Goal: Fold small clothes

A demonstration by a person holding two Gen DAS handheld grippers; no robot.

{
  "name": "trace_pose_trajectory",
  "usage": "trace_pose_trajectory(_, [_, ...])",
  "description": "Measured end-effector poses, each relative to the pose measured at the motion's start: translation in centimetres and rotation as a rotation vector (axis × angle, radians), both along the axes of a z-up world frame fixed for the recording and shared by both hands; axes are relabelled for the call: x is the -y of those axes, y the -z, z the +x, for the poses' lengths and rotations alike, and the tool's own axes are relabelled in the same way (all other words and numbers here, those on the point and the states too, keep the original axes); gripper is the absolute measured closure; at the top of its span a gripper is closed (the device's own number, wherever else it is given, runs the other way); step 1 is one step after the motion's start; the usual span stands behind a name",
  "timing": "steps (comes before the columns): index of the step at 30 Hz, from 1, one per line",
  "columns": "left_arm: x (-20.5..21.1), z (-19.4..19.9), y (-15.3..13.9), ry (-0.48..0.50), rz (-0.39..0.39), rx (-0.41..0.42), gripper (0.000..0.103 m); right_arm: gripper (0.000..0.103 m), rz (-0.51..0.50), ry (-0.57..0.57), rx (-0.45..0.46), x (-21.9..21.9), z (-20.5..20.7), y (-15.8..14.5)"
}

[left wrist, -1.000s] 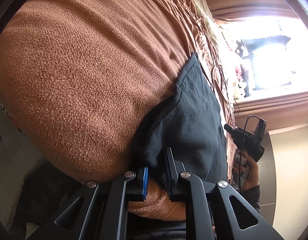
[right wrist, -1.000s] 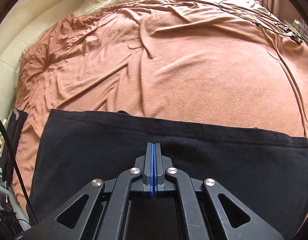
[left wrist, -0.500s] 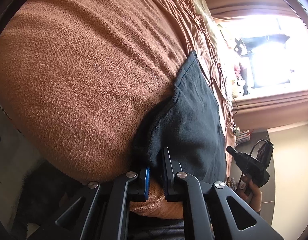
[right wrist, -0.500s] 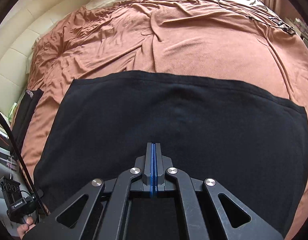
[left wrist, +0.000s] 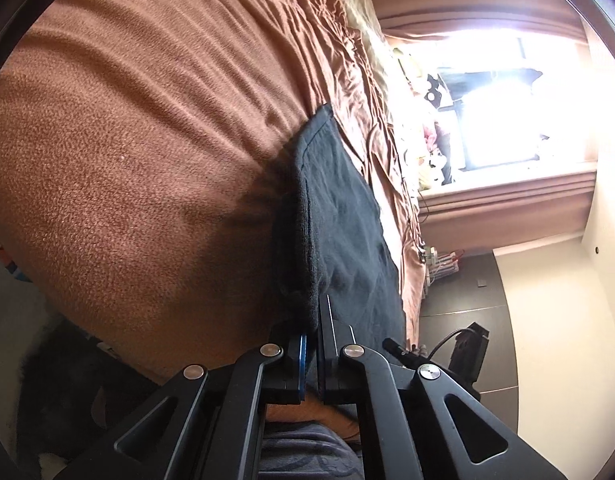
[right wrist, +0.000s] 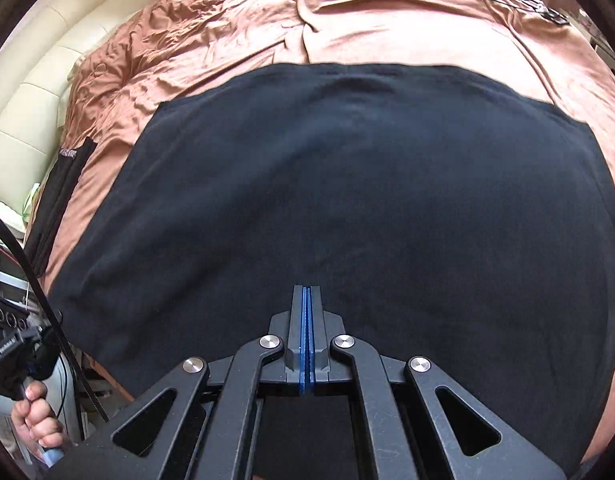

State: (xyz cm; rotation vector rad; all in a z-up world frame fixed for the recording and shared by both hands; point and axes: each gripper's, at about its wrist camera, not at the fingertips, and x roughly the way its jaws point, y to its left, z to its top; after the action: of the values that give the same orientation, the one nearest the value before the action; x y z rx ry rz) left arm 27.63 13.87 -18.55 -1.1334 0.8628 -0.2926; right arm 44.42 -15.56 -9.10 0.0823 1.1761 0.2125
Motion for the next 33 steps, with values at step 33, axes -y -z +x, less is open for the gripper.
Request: trace_pose_trajectory(33, [8.7,8.7,-11.9,0.276,-0.092,0.244,0.101,0.103,0.134,0.040,0.004,1.7,-9.8,-1.0])
